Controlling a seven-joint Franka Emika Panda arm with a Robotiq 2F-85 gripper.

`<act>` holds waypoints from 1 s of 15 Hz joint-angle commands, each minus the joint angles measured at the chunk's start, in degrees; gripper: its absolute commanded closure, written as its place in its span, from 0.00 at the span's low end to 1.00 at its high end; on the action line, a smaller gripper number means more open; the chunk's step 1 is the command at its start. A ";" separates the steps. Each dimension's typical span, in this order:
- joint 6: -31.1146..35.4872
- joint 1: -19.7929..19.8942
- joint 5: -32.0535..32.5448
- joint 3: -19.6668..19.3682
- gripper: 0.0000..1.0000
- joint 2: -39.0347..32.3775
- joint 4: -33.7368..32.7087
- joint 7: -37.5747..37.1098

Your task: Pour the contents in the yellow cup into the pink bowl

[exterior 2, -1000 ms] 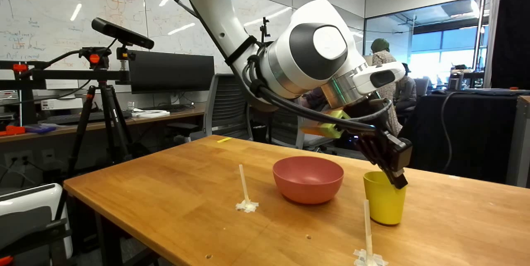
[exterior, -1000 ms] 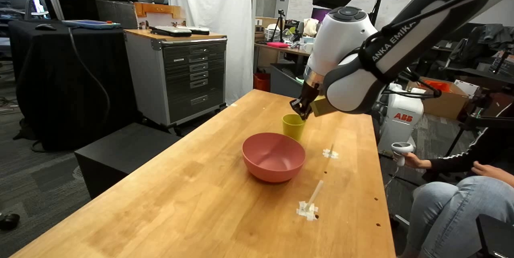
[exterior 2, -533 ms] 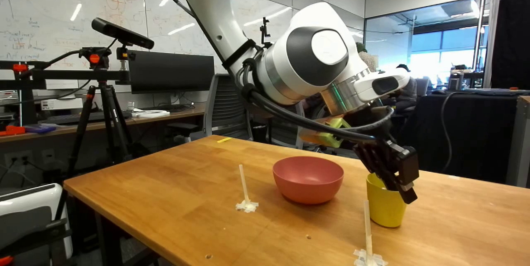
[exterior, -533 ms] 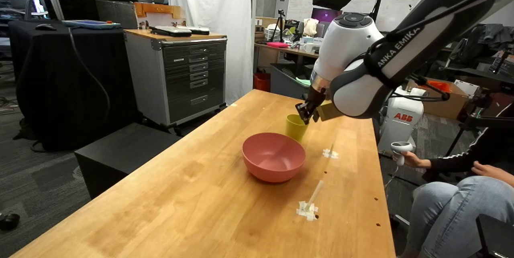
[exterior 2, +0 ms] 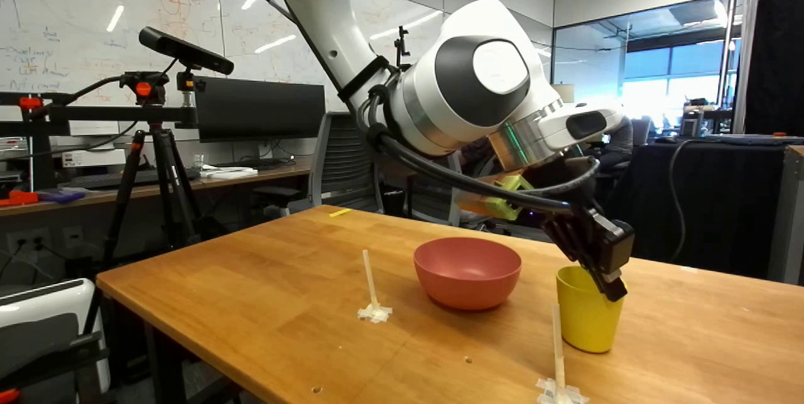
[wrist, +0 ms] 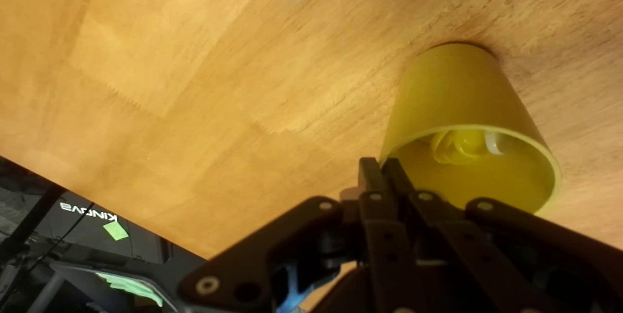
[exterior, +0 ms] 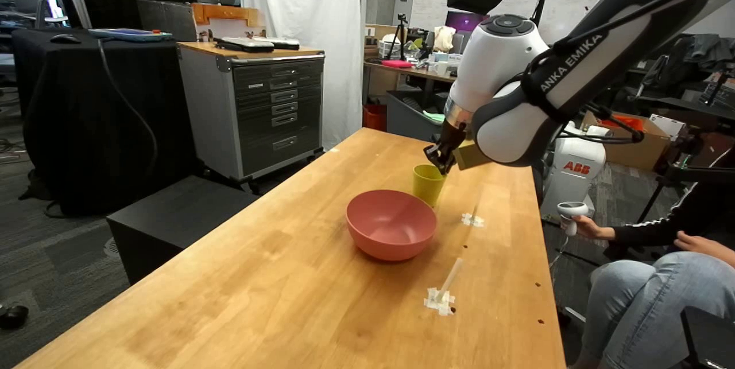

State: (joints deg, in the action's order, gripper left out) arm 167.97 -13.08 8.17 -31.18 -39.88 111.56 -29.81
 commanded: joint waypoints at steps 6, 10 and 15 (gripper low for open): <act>0.41 -1.34 -0.96 -1.48 0.69 0.77 1.43 0.12; -0.74 -0.72 -2.24 -0.68 0.42 1.27 1.78 -0.04; -1.26 -0.57 -3.83 -0.73 0.34 1.00 1.23 -0.34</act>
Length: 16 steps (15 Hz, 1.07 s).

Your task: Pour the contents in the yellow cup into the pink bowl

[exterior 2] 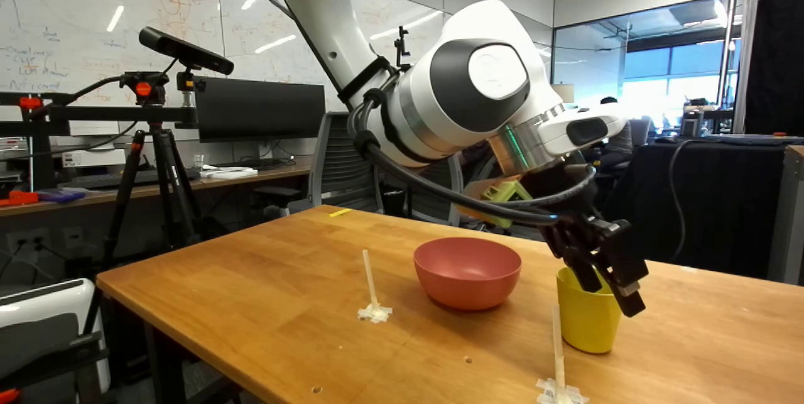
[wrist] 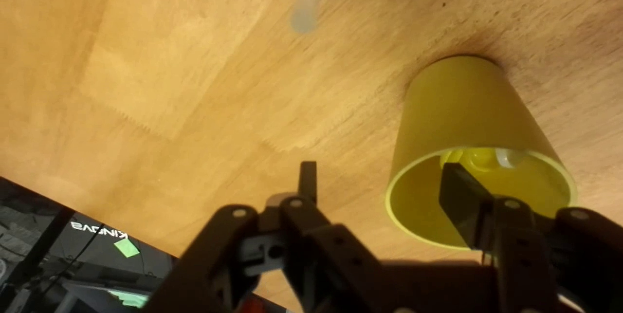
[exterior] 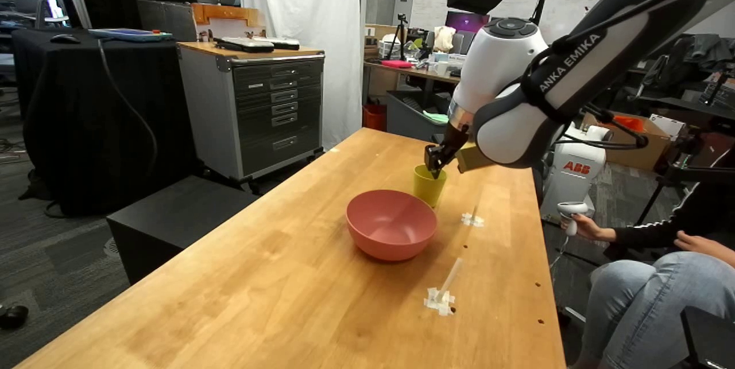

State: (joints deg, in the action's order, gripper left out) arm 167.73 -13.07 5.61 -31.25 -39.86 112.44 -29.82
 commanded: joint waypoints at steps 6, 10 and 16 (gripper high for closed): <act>-1.94 0.10 -1.68 -0.43 0.63 0.70 0.04 -0.37; -2.27 0.21 -1.56 -0.37 0.84 0.78 0.06 -0.59; -2.43 0.10 -1.42 -0.31 0.95 1.31 0.21 -0.85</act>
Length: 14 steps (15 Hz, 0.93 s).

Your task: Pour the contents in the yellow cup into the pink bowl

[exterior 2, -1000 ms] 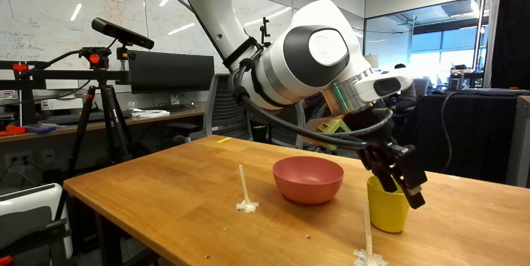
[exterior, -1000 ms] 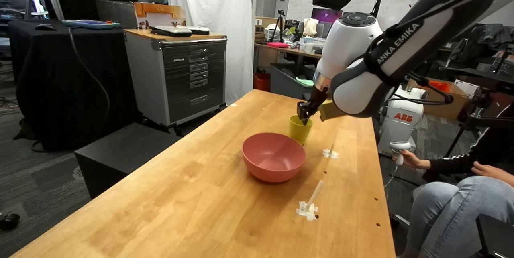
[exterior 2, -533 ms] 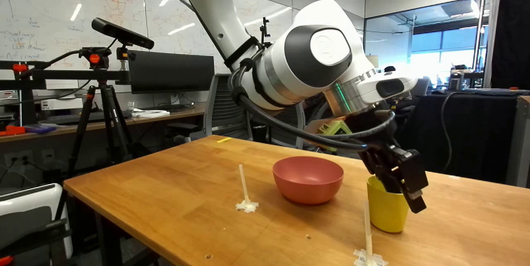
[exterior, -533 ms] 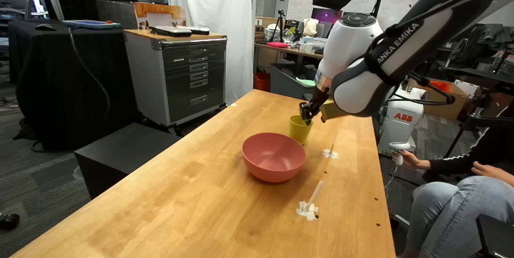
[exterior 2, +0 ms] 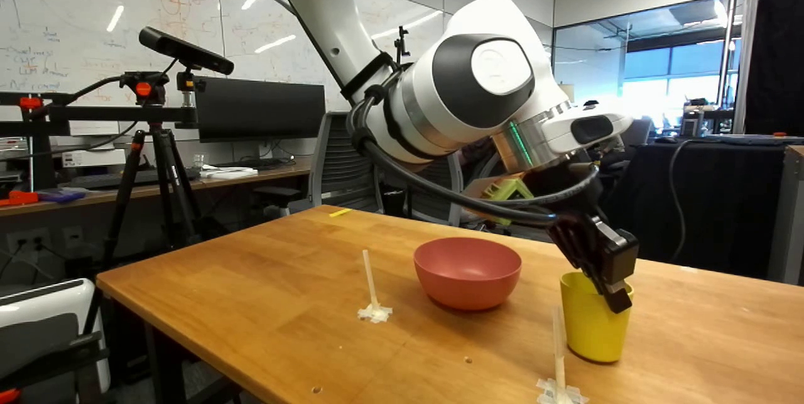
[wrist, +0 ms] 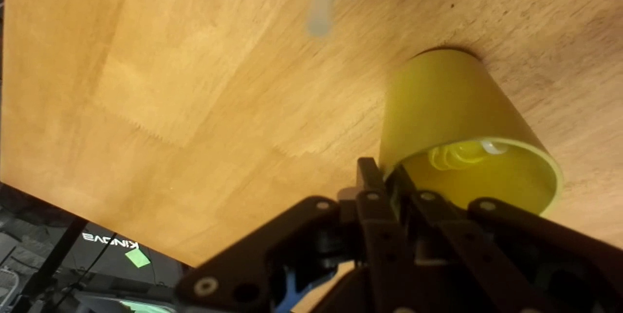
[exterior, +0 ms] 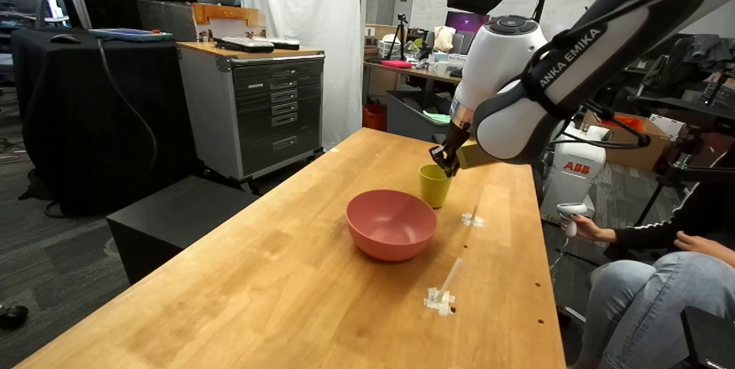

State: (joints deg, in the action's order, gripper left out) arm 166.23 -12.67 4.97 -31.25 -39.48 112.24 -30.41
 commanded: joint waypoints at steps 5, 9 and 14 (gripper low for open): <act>-0.58 -0.85 -0.28 -1.07 0.95 0.95 0.47 -0.60; -0.16 -2.06 0.62 -2.37 0.95 1.74 0.74 -0.72; 0.23 -5.15 2.56 -5.35 0.95 3.74 1.11 -0.37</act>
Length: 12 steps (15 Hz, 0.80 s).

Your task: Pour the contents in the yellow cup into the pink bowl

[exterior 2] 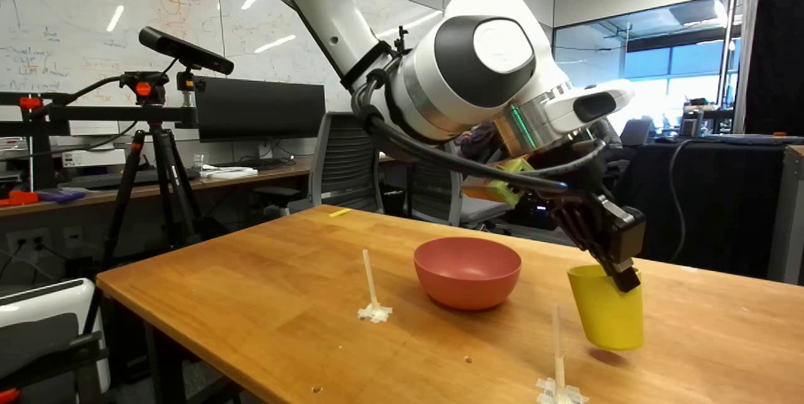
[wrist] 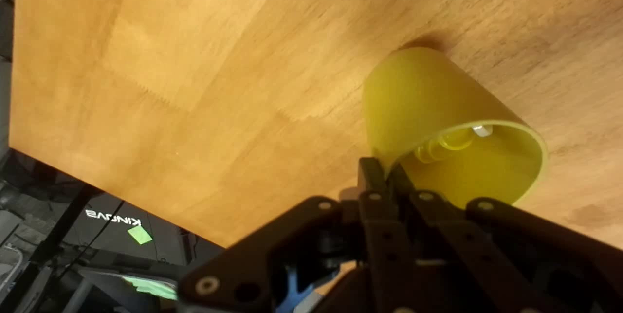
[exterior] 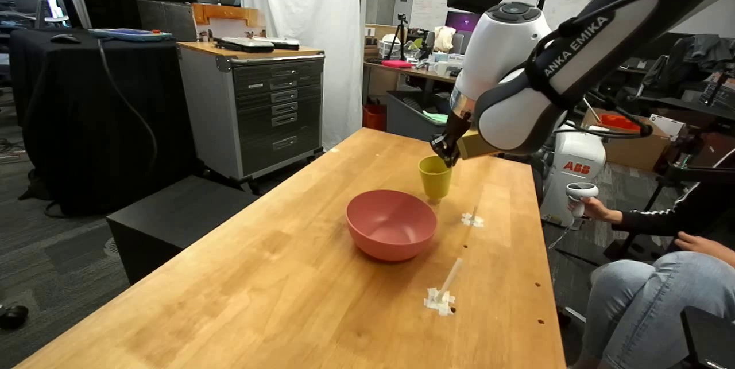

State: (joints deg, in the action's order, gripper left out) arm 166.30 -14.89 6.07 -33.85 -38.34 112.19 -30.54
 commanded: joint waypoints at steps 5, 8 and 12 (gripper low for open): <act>0.73 -7.66 4.10 -5.49 0.96 5.00 2.71 -0.36; 1.74 -11.97 7.66 -8.16 0.96 5.40 4.49 -0.87; 2.80 -19.46 12.03 -13.13 0.96 5.25 7.36 -1.20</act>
State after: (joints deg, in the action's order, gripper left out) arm 167.05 -28.58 14.60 -42.51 -34.92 115.72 -30.70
